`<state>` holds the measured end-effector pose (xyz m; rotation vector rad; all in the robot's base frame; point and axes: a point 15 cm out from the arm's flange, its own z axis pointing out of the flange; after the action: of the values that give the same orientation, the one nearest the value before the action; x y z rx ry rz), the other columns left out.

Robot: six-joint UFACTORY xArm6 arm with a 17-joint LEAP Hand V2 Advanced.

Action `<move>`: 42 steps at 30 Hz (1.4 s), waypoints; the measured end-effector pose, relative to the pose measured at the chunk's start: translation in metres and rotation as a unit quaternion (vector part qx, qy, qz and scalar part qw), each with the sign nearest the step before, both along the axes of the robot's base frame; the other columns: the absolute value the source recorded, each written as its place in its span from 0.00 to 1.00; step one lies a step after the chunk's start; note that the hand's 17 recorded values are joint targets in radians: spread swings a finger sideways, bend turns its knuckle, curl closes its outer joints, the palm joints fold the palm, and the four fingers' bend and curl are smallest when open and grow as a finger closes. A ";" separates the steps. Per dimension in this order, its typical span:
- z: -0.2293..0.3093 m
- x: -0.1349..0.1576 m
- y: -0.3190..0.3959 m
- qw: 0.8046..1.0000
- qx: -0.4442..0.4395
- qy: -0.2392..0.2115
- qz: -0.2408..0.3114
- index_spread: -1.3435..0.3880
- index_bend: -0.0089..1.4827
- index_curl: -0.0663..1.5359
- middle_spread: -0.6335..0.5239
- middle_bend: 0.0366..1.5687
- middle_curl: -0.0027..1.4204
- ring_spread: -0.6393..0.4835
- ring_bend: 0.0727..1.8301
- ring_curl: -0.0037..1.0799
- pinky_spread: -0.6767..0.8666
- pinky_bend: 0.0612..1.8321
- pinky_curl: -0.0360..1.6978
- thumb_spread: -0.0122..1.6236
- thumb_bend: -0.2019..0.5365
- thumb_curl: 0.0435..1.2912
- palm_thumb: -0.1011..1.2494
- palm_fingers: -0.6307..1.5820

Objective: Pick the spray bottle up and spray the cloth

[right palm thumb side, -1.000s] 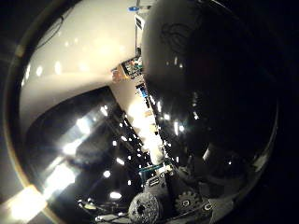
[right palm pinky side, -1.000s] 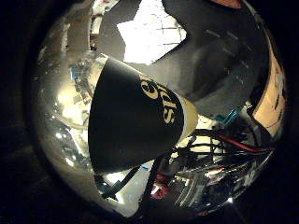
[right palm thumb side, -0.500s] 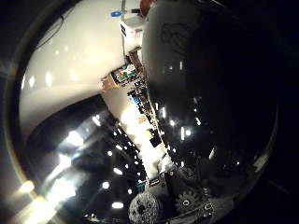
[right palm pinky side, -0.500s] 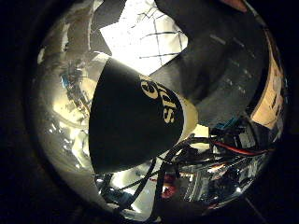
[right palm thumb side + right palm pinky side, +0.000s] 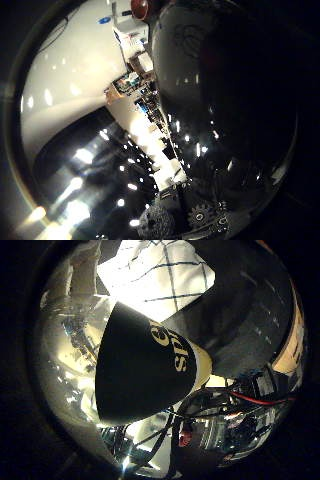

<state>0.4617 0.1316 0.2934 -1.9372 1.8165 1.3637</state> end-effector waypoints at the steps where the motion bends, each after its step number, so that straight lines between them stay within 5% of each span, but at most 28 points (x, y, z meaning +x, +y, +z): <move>1: -0.004 0.003 -0.002 1.000 -0.001 0.000 -0.005 0.63 0.75 0.59 0.39 0.83 0.63 0.35 0.73 0.83 0.30 0.56 0.86 0.86 0.27 0.29 0.82 0.78; 20: 0.044 -0.013 -0.006 0.999 0.004 -0.032 0.009 0.63 0.75 0.59 0.39 0.83 0.63 0.35 0.73 0.82 0.31 0.56 0.86 0.85 0.26 0.30 0.83 0.78; 42: 0.000 -0.002 -0.001 1.000 0.002 0.008 0.001 0.63 0.76 0.59 0.39 0.83 0.63 0.35 0.73 0.82 0.31 0.56 0.86 0.85 0.26 0.31 0.83 0.78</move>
<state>0.4597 0.1310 0.2929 -1.9312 1.8171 1.3862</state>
